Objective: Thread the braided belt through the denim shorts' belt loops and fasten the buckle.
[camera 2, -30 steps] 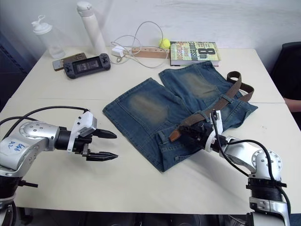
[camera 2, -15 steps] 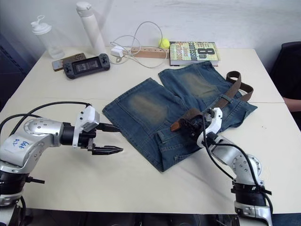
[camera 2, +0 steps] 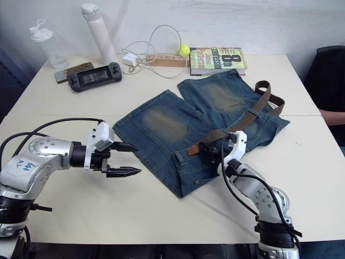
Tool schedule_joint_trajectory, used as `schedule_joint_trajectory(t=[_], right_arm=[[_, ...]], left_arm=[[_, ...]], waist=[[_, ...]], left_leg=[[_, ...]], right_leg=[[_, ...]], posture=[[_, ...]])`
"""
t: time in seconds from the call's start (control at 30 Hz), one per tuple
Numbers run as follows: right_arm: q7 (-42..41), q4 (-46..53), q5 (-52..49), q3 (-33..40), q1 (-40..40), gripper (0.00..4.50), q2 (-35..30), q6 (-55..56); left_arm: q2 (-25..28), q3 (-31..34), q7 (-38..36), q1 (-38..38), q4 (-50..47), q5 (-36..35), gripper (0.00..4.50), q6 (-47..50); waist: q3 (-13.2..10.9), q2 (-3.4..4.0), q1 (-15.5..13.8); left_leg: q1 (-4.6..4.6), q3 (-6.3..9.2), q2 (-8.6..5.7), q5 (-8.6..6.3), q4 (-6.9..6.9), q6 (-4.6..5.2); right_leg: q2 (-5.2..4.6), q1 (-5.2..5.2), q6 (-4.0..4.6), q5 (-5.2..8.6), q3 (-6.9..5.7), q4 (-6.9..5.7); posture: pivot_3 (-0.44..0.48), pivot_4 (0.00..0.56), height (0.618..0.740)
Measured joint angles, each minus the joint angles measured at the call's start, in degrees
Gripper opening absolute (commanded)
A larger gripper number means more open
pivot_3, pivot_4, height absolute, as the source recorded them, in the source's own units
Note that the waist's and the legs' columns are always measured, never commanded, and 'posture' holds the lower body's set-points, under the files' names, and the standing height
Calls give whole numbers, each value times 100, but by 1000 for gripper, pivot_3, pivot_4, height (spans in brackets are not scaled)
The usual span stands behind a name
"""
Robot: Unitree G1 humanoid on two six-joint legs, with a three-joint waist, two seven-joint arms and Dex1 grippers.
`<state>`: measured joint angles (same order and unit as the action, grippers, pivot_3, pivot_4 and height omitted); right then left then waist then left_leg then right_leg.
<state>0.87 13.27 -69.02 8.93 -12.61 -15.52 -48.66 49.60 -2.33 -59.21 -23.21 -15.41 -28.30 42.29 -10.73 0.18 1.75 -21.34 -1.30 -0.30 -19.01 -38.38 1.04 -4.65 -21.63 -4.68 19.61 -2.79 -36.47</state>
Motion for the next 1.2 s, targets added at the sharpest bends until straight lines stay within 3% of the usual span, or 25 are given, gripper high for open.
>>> schedule_joint_trajectory(t=[0.3,0.47,0.73,1.2], right_arm=[[574,120,-1132,37,-3,88,176,-730],[744,243,-1125,-154,-51,88,60,-887],[1330,235,-1392,-406,-545,88,489,-886],[1520,23,-1181,-778,-602,88,627,-1056]], left_arm=[[1,0,-14,61,-27,0,4500,0],[3,0,-15,61,-29,0,4500,1],[18,4,29,152,-188,-2,4500,9],[38,125,153,360,-256,-14,4500,44]], waist=[[0,0,0],[0,0,-5],[0,0,4],[0,0,9]], left_leg=[[9,0,1,17,30,-17],[7,0,1,18,31,-16],[4,0,1,22,31,-21],[-6,0,1,23,32,-22]], right_leg=[[2,-8,19,10,-1,-6],[1,-8,19,10,-1,-4],[2,-18,19,11,-1,-10],[2,-32,21,11,0,-15]], posture=[[0,150,735],[0,150,735],[0,150,735],[0,150,735]])
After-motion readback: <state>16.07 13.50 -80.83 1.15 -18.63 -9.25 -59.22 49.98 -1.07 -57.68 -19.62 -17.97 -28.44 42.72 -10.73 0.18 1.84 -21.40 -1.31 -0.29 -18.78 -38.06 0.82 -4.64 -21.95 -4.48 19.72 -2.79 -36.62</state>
